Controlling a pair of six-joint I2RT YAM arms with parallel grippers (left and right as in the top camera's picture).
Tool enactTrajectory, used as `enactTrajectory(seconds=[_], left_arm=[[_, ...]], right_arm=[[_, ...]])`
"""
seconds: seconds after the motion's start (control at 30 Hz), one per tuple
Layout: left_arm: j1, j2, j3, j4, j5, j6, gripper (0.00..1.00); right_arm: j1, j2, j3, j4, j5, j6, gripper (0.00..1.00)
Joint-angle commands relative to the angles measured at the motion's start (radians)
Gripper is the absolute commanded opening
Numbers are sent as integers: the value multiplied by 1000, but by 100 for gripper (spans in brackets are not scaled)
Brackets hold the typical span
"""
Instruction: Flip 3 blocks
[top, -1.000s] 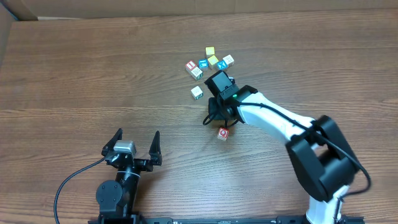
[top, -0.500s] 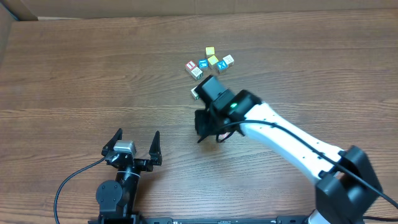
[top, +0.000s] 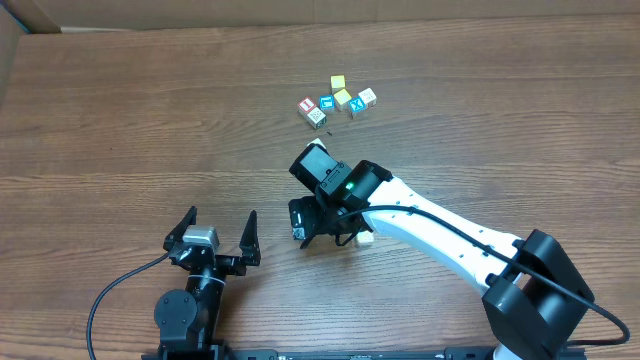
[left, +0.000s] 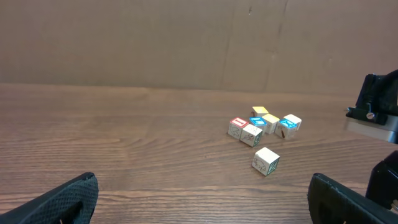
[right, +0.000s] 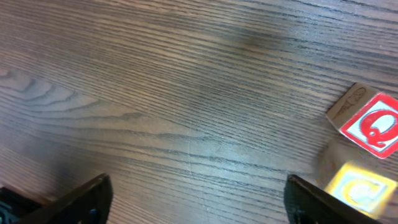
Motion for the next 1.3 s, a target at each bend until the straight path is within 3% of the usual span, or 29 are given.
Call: enactTrajectory(seconds=[0.0, 0.17, 0.3, 0.47, 0.73, 1.03, 1.27], left_arm=[[-8, -7, -3, -2, 1, 23, 100], [-8, -7, -3, -2, 1, 22, 100], [-8, -7, -3, -2, 1, 23, 100], [-8, -7, -3, -2, 1, 22, 100], [-8, -7, -3, -2, 1, 22, 100], [-8, -7, -3, -2, 1, 23, 100], [-8, -7, -3, -2, 1, 23, 100]], right_arm=[[-3, 3, -2, -29, 14, 3, 83], [-9, 3, -2, -101, 45, 3, 65], [-52, 3, -2, -166, 123, 3, 31], [-146, 3, -2, -142, 122, 3, 5], [-251, 3, -19, -27, 124, 3, 4], [-255, 5, -166, 131, 194, 60, 4], [-240, 5, -194, 118, 116, 60, 4]])
